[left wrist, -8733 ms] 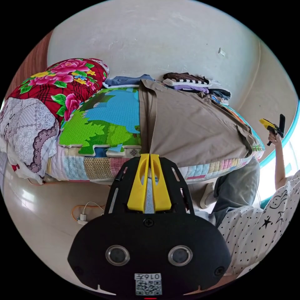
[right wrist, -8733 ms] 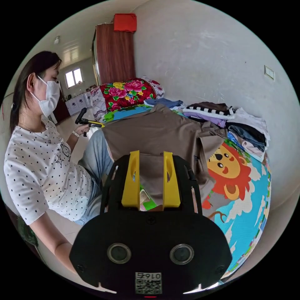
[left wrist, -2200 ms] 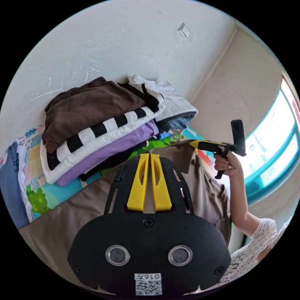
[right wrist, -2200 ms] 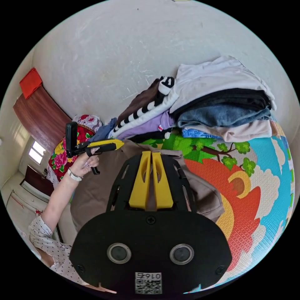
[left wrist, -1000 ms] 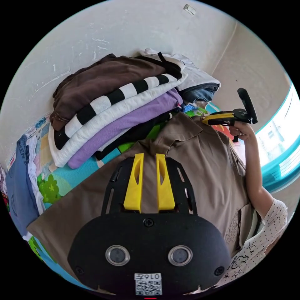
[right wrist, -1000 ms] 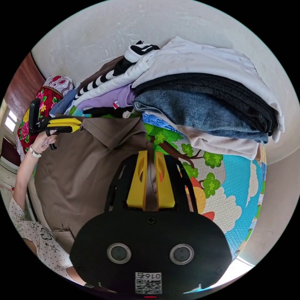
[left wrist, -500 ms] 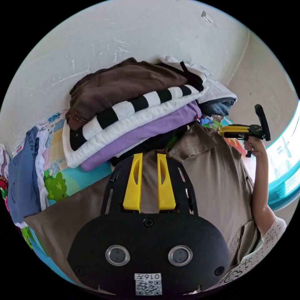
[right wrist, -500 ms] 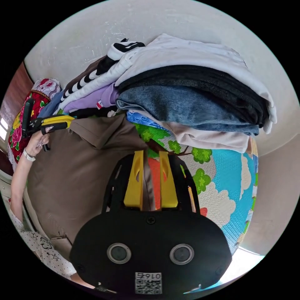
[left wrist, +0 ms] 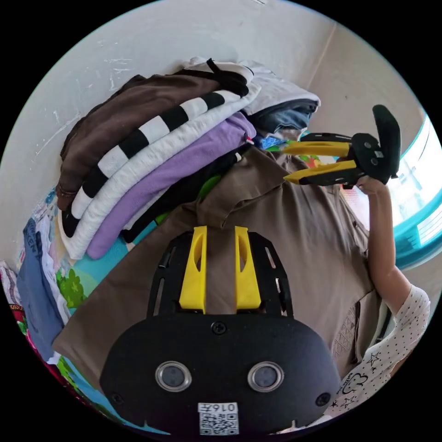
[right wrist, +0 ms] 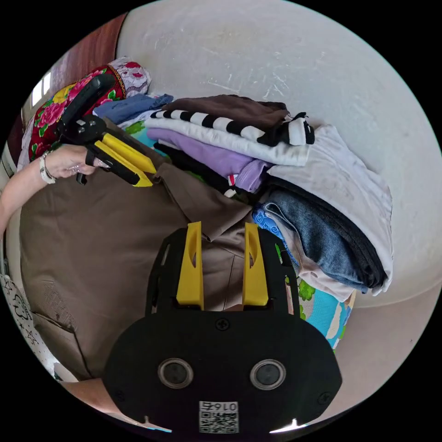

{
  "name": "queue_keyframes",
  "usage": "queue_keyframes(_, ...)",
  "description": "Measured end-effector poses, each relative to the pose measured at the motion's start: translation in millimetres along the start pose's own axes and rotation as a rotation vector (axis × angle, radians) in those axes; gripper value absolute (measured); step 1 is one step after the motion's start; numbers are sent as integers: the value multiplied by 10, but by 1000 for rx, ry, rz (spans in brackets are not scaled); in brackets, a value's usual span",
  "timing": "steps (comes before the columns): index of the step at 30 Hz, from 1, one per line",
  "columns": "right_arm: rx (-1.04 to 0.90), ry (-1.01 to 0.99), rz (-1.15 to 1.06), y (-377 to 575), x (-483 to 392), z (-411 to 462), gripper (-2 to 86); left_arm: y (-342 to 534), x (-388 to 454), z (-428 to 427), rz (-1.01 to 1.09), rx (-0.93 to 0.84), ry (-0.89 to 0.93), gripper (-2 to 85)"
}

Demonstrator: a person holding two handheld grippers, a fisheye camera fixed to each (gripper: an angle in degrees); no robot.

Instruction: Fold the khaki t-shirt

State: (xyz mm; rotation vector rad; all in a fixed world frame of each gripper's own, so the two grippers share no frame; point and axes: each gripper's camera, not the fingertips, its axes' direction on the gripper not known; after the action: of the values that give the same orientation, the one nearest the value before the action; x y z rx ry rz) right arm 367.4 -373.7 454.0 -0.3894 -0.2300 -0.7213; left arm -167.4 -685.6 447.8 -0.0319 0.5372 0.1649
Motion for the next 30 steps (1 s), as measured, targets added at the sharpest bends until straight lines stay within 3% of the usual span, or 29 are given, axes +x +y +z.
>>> queue_keyframes(6, -57, -8, -11, 3, -173, 73, 96, -32, 134, -88, -43, 25, -134, 47)
queue_keyframes(11, -40, 1, 17, 26, -269, 5, 15, -22, 126, -174, -55, 28, -112, 0)
queue_keyframes(18, 19, 33, 51, 79, -372, -158, -1, -42, 204, -295, -37, 28, -104, -9)
queue_keyframes(30, 315, 157, 234, 256, -447, -789, -4, -98, 429, -671, 34, 84, -103, -10)
